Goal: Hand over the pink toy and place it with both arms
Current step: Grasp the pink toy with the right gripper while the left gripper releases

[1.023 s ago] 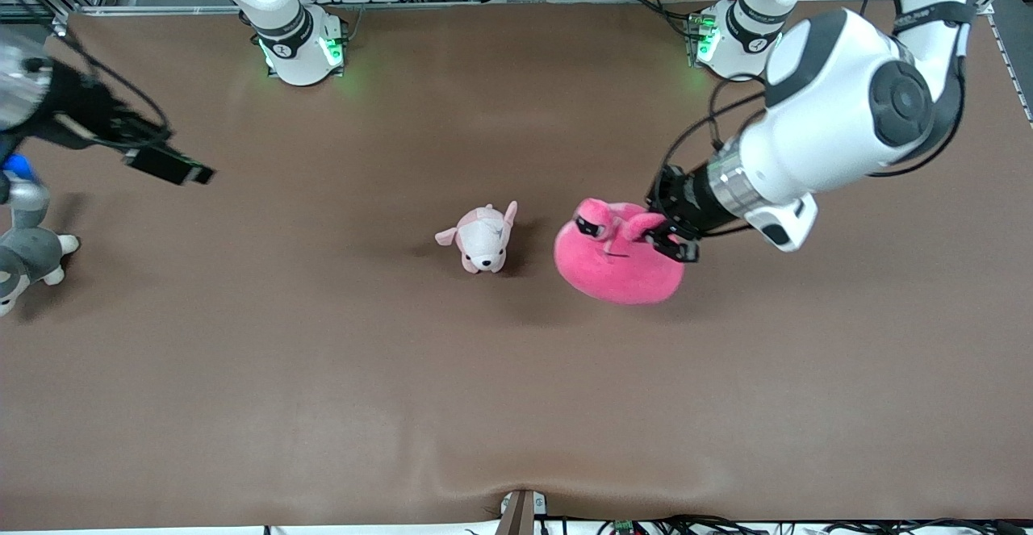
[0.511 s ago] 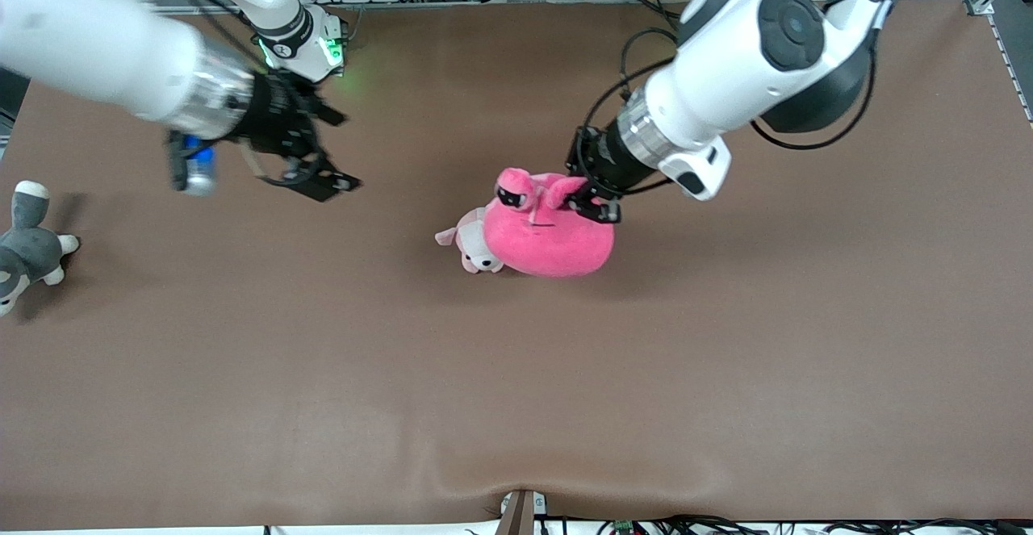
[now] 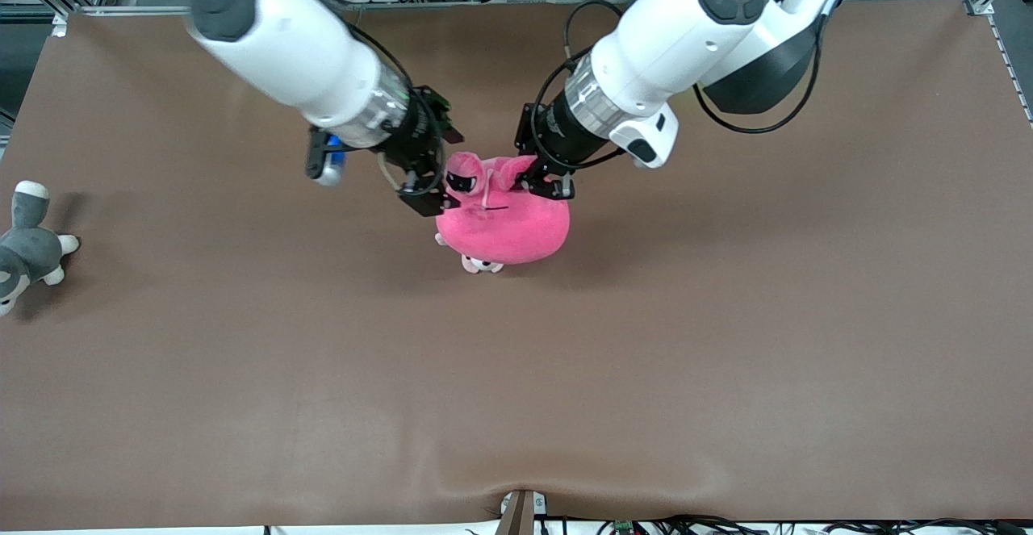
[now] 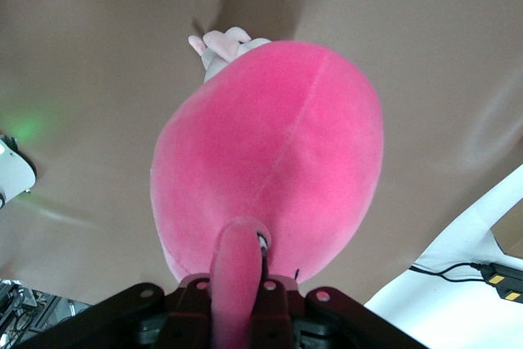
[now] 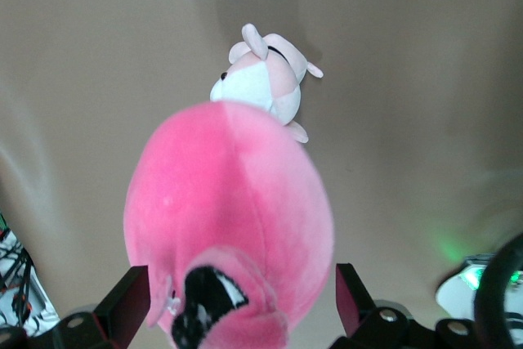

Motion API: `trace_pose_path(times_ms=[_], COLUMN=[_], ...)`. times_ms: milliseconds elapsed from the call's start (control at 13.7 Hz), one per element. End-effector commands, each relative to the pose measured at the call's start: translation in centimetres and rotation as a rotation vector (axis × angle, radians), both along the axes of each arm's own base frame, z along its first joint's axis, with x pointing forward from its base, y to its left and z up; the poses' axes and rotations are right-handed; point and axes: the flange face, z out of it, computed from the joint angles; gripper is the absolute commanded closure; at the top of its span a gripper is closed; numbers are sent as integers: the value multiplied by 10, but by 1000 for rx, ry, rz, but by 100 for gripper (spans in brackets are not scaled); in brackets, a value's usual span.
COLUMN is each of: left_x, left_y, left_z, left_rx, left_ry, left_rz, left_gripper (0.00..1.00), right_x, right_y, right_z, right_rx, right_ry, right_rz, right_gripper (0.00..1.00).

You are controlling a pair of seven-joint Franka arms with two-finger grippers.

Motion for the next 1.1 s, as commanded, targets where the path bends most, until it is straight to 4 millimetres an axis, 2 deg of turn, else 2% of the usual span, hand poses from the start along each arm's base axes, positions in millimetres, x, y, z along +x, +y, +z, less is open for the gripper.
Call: trace_pose_path(times_ms=[0,146,219,658,731,804,877,950,1023], left_x=[-6,-8,-8,-6,-6,-4,-2,1,-2], left_y=[-15,-16,-16,-13,-12,-8,-3,3,8], left_z=[7,8,8,10,11,14,15,17,30], left_rx=[-12,-13,-13,-15,-13,-5,-1,9,26], left_ry=[5,7,8,4,1,-11,-16,-23,-54], left_rz=[19,21,22,26,28,28,30,34,29], left_gripper=[100,100,100,100,85,43,8,0,0], right_x=[1,1,2,6,8,11,16,23,29], right_y=[2,2,2,-6,-10,-15,-25,-36,-46], right_z=[2,2,2,4,8,10,11,13,14], right_rx=[-23,-22,-22,-24,-22,-25,-27,-28,-29], right_ry=[-4,-6,-6,-5,-12,-15,-19,-25,-24], right_rz=[-54,-53,-53,-71,-77,-82,-95,-108,-124], right_gripper=[27,95,100,100,100,100,100,100,100])
